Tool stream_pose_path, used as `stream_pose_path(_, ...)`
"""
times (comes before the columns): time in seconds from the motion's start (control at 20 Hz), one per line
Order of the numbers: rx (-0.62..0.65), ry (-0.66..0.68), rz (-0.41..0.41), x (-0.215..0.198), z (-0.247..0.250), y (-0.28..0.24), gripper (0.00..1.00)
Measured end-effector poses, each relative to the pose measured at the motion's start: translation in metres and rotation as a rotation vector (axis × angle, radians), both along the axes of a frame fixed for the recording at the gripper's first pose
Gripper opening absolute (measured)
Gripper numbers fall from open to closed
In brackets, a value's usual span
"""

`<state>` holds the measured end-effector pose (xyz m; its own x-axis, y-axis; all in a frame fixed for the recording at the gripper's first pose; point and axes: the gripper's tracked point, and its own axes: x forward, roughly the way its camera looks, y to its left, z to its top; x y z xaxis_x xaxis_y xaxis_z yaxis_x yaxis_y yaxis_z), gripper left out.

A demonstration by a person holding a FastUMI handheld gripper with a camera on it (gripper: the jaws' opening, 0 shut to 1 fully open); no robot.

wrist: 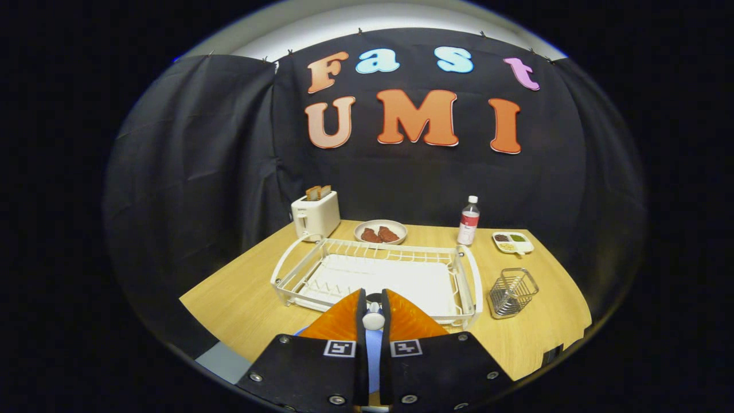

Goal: Take the plate from the dish rack, then take the spoon from the basket and place it into the plate.

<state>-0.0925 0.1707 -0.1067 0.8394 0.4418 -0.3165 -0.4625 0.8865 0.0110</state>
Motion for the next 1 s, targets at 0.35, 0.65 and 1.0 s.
stream_pose_path(0.35, -0.034, 0.082, 0.155, -0.018, -0.051, 0.036, 0.08)
stream_pose_path(0.65, -0.068, 0.126, 0.2, -0.02, -0.084, 0.044, 0.08)
stream_pose_path(1.0, -0.097, 0.132, 0.188, -0.016, -0.087, 0.033, 0.29)
